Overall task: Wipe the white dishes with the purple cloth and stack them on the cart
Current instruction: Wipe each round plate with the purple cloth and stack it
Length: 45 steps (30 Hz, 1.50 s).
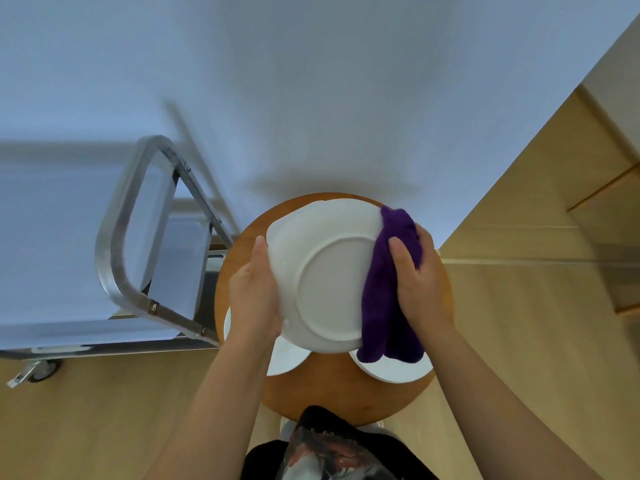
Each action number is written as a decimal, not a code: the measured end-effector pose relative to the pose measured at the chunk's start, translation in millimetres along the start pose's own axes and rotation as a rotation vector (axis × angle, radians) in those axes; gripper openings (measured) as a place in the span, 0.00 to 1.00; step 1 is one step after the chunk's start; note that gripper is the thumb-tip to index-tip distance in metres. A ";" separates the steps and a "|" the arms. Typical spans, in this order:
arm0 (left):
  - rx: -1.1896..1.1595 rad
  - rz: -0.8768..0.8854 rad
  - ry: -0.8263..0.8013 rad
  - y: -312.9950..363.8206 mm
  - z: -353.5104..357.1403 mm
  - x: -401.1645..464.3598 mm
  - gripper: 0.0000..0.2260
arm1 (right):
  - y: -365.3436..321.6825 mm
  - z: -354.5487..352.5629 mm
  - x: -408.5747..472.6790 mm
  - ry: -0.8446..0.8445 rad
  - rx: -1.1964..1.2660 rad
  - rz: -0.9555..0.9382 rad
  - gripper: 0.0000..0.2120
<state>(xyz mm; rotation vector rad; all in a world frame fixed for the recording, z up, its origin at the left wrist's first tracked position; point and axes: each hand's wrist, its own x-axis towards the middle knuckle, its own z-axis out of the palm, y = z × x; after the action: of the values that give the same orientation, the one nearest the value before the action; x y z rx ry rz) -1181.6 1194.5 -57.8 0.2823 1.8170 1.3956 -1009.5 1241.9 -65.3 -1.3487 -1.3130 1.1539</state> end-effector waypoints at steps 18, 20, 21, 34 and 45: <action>-0.073 -0.259 -0.753 13.1 -19.6 11.5 0.38 | 36.1 -38.4 11.5 -0.062 0.108 0.426 0.07; -0.181 -0.405 -0.765 20.5 -18.0 13.4 0.30 | 34.8 -38.6 8.2 -0.203 0.106 0.458 0.13; -0.218 -0.438 -0.750 23.1 -15.8 13.4 0.26 | 31.1 -34.4 5.5 -0.255 0.125 0.476 0.12; -0.327 -0.274 -0.584 13.7 15.9 -26.4 0.20 | 28.1 18.8 -46.0 -0.003 0.385 0.623 0.16; 0.195 0.039 -0.803 -21.5 11.3 -48.5 0.18 | 8.2 13.5 -47.5 -0.047 0.468 0.596 0.14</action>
<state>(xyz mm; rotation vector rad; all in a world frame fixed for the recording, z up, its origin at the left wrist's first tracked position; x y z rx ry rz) -1136.0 1165.1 -55.4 0.8476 1.2631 0.9205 -1021.5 1194.1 -74.0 -1.3889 -0.6044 1.7706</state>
